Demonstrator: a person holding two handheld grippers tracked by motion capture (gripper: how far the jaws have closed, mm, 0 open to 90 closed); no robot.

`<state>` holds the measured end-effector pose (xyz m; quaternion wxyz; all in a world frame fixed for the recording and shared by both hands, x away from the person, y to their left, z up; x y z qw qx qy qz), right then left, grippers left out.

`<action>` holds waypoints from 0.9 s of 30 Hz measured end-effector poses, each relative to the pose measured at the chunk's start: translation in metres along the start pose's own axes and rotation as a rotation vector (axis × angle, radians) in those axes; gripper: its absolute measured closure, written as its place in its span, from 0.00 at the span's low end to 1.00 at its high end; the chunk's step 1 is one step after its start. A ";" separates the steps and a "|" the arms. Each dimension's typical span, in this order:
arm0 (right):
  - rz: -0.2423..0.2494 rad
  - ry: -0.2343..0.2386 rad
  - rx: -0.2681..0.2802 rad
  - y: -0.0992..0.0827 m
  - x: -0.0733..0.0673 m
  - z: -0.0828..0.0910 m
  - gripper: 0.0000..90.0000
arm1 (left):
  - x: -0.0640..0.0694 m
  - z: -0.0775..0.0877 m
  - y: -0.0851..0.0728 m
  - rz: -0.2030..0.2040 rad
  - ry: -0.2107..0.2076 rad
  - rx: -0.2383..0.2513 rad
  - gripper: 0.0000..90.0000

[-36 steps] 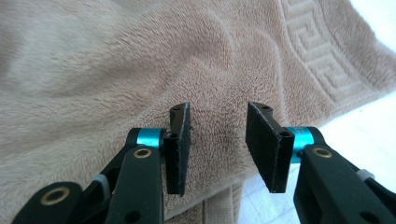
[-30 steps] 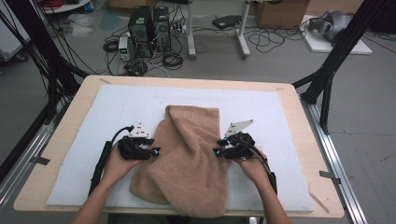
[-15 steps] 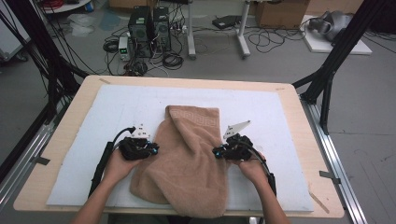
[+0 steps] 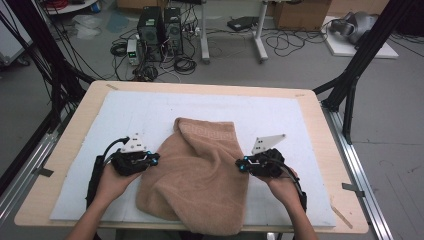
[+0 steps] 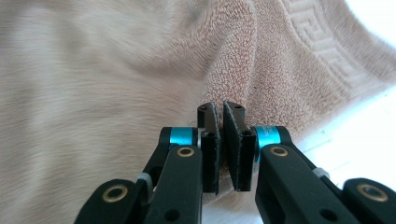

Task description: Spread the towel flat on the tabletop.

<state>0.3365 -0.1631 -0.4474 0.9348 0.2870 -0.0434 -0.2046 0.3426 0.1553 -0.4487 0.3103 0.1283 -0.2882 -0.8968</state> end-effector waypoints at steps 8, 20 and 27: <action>0.090 0.018 0.005 -0.010 -0.055 0.019 0.95 | 0.030 0.041 -0.026 -0.029 -0.035 0.047 0.96; 0.161 0.059 0.050 0.014 -0.085 0.031 0.73 | 0.050 0.052 -0.029 -0.064 -0.109 0.063 0.77; 0.130 0.014 0.074 0.049 -0.040 0.028 0.70 | 0.022 0.030 0.000 -0.014 -0.106 0.081 0.73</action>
Point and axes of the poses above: each handheld gripper's, and its own axes: z roughly backward along the jaws, y roughly out of its top, x roughly to its right, the point moved 8 cm from there along -z, roughly forward along the jaws, and after that the axes turned 15 degrees about -x, right-handed, at the moved point
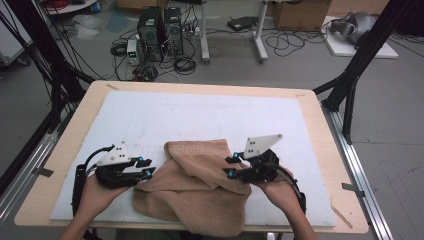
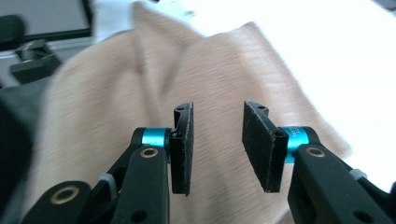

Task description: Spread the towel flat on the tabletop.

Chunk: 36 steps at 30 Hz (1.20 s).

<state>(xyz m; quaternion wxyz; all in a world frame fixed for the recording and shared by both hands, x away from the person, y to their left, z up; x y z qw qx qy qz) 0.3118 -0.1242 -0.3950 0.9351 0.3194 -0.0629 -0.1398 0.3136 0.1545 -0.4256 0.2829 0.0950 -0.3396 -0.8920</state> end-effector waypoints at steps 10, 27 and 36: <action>-0.095 0.031 -0.115 -0.007 0.053 -0.065 0.58 | -0.014 -0.058 -0.011 0.046 -0.016 -0.140 0.58; -0.101 0.006 -0.100 -0.016 0.059 -0.049 0.92 | -0.024 -0.046 0.003 0.070 0.030 -0.082 0.95; -0.095 -0.110 -0.044 0.001 0.073 -0.005 0.93 | -0.044 0.005 0.045 0.068 0.137 0.045 0.95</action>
Point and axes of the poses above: each handheld gripper's, and its own axes: z roughly backward along the jaws, y roughly out of its top, x roughly to its right, the point moved 8 cm from there along -z, roughly forward along the jaws, and after that the axes turned 15 degrees about -x, right-handed, at the moved point
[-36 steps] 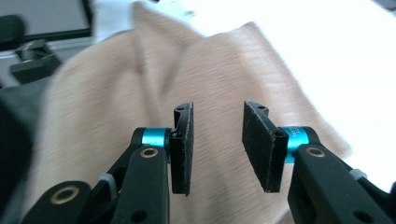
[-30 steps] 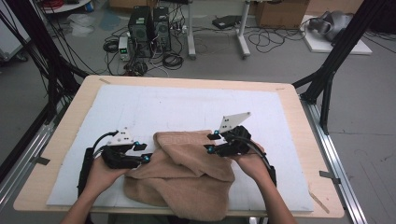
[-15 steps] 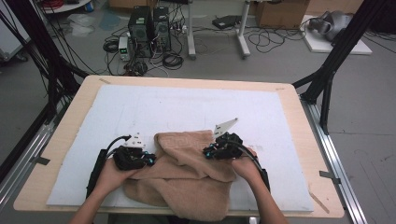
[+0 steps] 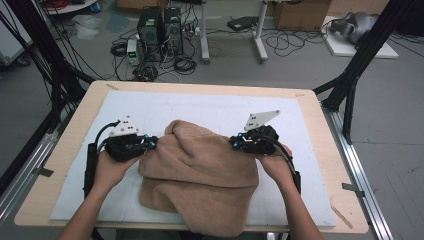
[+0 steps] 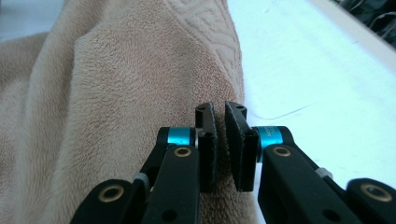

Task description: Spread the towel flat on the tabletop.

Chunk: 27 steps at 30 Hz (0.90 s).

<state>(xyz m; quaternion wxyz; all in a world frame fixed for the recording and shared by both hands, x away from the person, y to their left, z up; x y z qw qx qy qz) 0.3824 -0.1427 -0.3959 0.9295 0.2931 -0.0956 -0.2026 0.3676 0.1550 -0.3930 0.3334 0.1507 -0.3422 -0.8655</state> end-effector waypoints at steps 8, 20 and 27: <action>0.001 0.002 0.015 -0.016 -0.016 0.014 0.92 | 0.005 0.019 -0.022 0.002 0.001 0.009 0.96; 0.003 0.194 -0.094 -0.061 -0.069 -0.024 0.78 | 0.053 0.017 -0.098 -0.024 -0.105 -0.105 0.95; -0.023 0.125 0.004 -0.043 -0.055 0.006 0.65 | 0.039 0.027 -0.068 -0.030 -0.085 -0.036 0.75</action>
Point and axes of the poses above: each handheld gripper's, and its own axes: z roughly backward along the jaws, y roughly out of its top, x roughly to its right, the point moved 8 cm from there along -z, roughly forward along the jaws, and after that the axes turned 15 degrees about -x, right-handed, at the moved point
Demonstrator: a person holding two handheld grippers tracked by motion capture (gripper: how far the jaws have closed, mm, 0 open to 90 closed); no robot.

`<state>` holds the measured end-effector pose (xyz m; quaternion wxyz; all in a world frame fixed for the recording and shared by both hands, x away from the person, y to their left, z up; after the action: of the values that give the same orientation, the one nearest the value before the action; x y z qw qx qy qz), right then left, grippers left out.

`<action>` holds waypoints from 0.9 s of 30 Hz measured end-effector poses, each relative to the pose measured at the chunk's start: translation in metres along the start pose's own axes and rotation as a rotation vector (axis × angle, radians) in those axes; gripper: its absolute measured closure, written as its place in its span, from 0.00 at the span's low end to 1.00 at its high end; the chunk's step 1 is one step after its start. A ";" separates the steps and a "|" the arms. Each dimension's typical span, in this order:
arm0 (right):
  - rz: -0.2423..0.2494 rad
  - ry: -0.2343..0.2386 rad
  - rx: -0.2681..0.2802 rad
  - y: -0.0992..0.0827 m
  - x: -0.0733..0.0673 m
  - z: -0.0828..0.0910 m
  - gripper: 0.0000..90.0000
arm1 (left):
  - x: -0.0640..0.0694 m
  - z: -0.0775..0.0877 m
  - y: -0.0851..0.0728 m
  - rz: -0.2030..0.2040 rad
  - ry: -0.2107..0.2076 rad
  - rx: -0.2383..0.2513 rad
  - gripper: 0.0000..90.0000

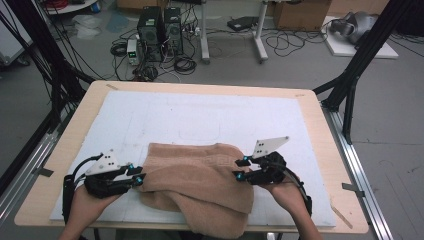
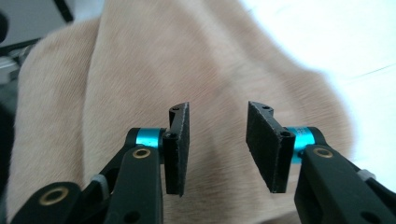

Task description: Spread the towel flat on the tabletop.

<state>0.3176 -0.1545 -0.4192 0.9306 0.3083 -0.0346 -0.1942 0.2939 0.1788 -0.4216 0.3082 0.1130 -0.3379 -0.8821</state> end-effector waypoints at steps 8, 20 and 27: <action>-0.109 -0.104 -0.008 -0.004 0.049 -0.008 0.63 | -0.030 -0.029 0.021 0.027 0.038 -0.026 0.64; -0.124 0.002 -0.106 -0.028 0.036 -0.070 0.74 | -0.038 -0.085 -0.011 0.090 -0.029 -0.200 0.65; -0.067 -0.014 -0.131 -0.026 0.032 -0.070 0.93 | -0.032 -0.085 -0.009 0.066 -0.045 -0.210 0.89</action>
<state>0.3511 -0.1463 -0.4925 0.9416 0.2462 -0.0181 -0.2291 0.3493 0.1586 -0.4914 0.3396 0.0491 -0.2540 -0.9043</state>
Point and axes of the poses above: each handheld gripper's, and its own axes: z roughly backward along the jaws, y roughly out of its top, x roughly to its right, the point moved 8 cm from there along -z, roughly forward along the jaws, and after that the axes turned 15 degrees about -x, right-handed, at the moved point
